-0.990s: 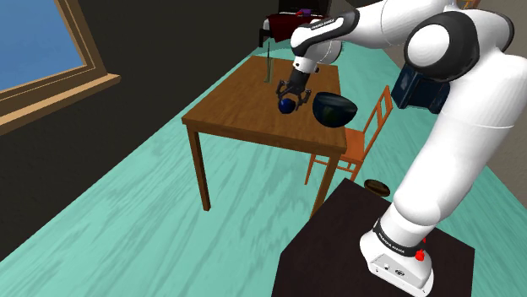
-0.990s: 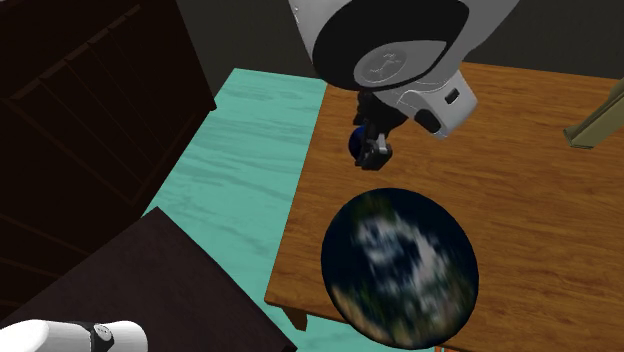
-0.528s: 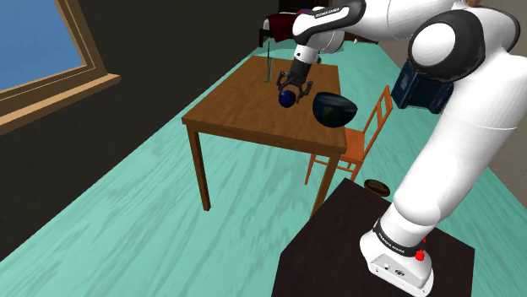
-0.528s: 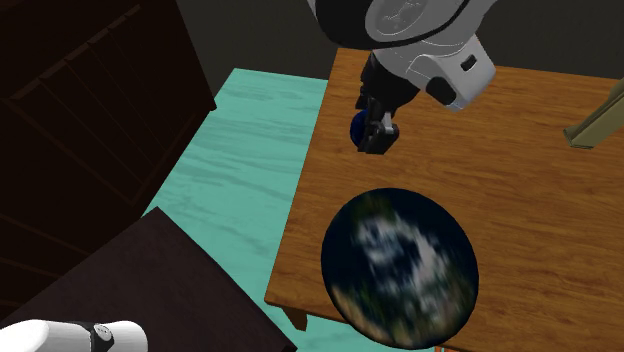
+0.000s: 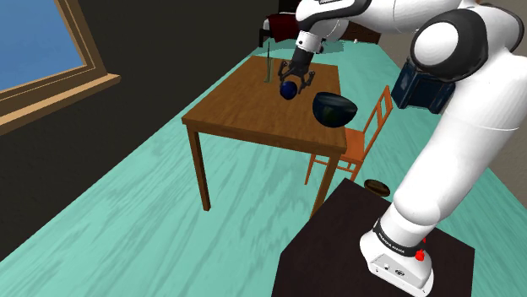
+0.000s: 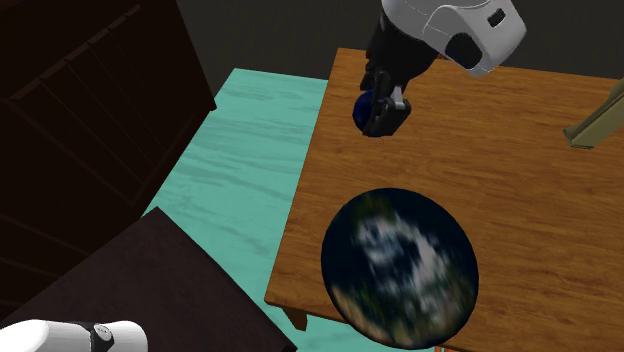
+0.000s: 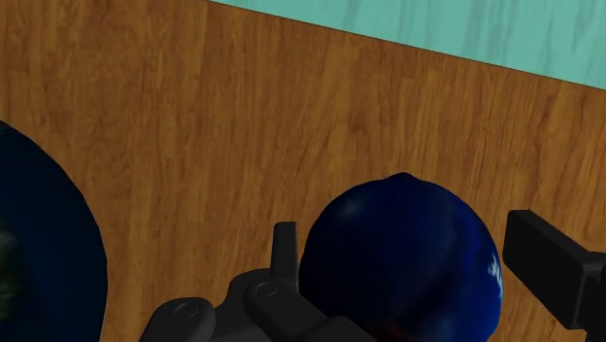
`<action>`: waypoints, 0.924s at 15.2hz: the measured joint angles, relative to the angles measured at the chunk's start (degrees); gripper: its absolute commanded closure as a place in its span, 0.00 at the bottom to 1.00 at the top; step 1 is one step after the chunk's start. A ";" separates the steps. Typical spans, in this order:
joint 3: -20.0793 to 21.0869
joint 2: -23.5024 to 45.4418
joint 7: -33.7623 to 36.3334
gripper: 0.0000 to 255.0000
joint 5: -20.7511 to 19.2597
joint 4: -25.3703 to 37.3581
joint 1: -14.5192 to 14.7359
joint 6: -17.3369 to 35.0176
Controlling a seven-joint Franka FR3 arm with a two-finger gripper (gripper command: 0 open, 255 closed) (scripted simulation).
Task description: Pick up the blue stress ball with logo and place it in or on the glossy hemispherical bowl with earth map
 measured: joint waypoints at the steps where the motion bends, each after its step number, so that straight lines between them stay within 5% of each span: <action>1: 0.00 -0.04 0.24 1.00 -0.06 0.66 0.00 -0.64; 14: -0.25 0.36 2.70 1.00 -0.49 11.02 -0.37 -10.36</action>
